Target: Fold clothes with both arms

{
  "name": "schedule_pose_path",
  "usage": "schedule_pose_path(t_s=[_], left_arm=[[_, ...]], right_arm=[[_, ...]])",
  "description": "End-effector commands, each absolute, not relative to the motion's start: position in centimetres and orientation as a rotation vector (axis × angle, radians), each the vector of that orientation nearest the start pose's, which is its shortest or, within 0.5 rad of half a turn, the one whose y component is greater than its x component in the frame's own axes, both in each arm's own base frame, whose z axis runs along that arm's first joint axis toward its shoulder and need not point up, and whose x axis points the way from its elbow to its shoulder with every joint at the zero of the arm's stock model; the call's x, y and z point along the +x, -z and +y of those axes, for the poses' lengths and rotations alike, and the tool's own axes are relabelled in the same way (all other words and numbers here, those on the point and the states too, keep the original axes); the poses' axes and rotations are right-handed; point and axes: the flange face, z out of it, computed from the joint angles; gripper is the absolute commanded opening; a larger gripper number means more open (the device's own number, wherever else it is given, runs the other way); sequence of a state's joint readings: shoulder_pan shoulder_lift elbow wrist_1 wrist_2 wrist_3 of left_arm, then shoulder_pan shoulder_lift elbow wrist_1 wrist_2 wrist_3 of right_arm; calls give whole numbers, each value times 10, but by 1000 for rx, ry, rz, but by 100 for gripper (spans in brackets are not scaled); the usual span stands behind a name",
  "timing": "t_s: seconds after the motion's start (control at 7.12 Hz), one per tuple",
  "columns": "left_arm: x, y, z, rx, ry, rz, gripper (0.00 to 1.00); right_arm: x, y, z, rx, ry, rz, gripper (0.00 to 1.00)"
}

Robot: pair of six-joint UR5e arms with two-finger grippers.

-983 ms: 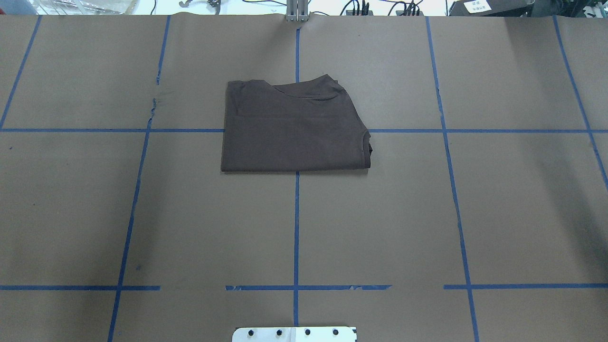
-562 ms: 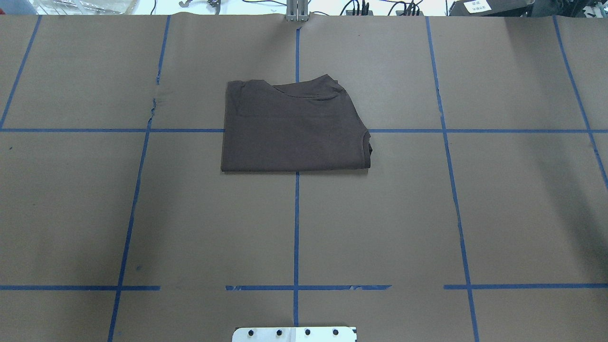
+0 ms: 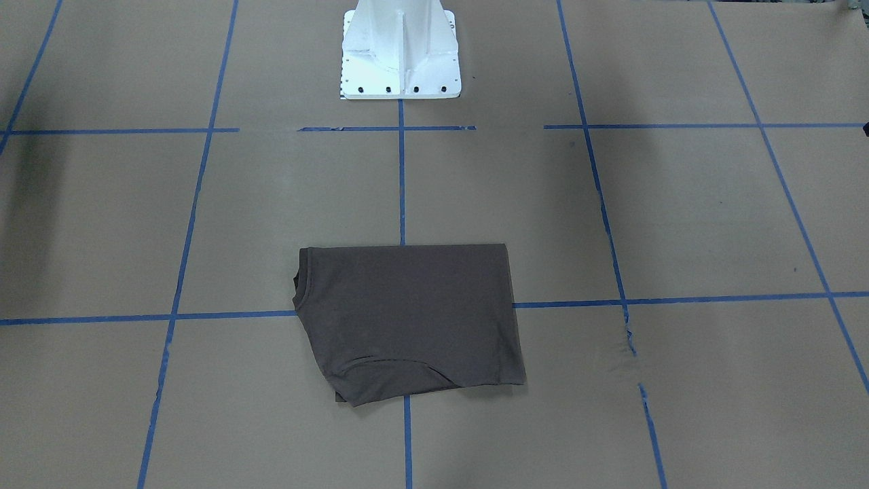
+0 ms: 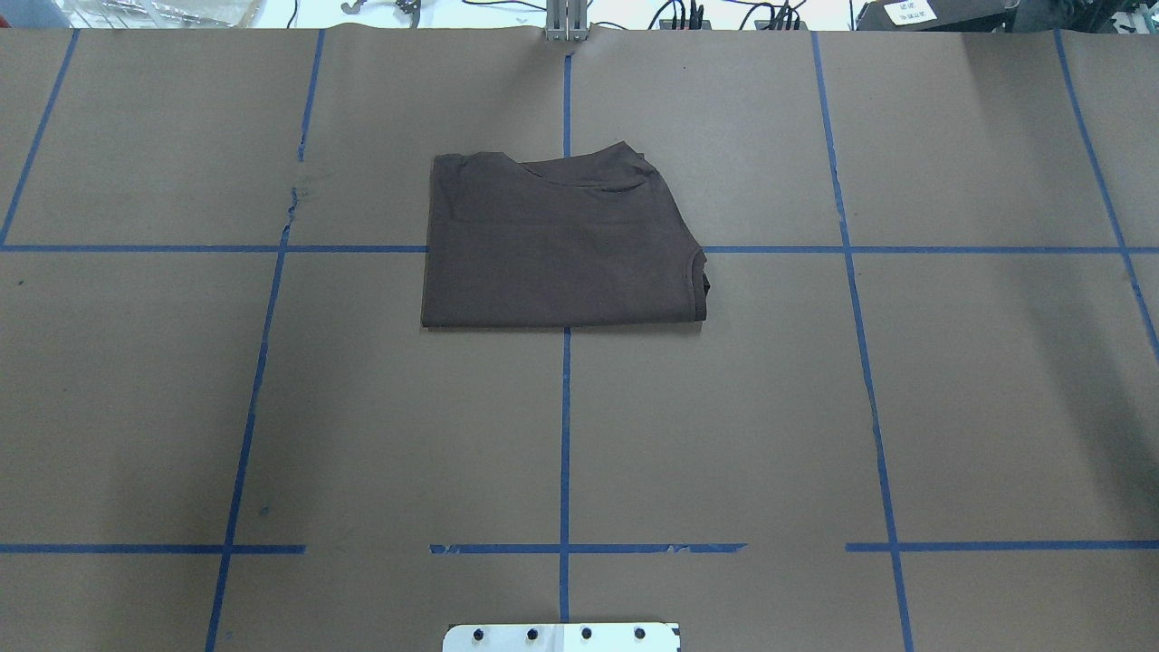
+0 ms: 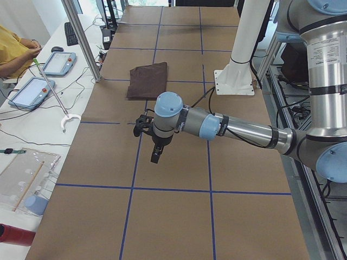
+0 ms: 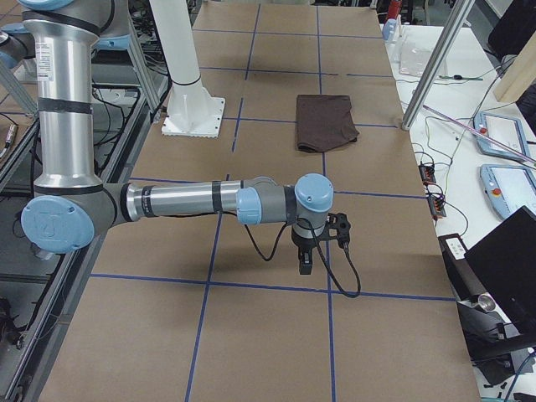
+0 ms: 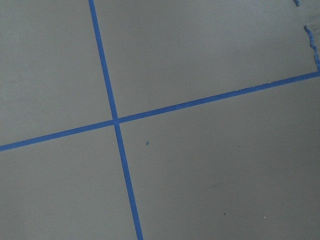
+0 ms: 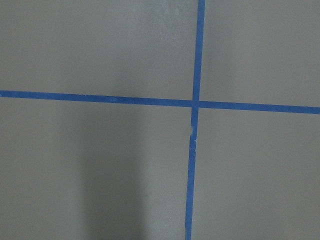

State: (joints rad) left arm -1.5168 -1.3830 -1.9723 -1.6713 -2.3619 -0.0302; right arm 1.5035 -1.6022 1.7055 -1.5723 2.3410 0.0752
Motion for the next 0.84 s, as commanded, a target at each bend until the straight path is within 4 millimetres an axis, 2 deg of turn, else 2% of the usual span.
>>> schedule_pose_path(t_s=[0.0, 0.42, 0.56, 0.7], left_arm=[[-38, -540, -414, 250, -147, 796, 100], [-36, -533, -417, 265, -159, 798, 100], [-36, -533, -417, 265, -159, 796, 100], [-36, -535, -417, 261, -157, 796, 100]], right_arm=[[32, -595, -488, 68, 38, -777, 100], [37, -590, -485, 82, 33, -774, 100], [37, -593, -484, 76, 32, -775, 100], [37, -587, -484, 86, 37, -777, 100]])
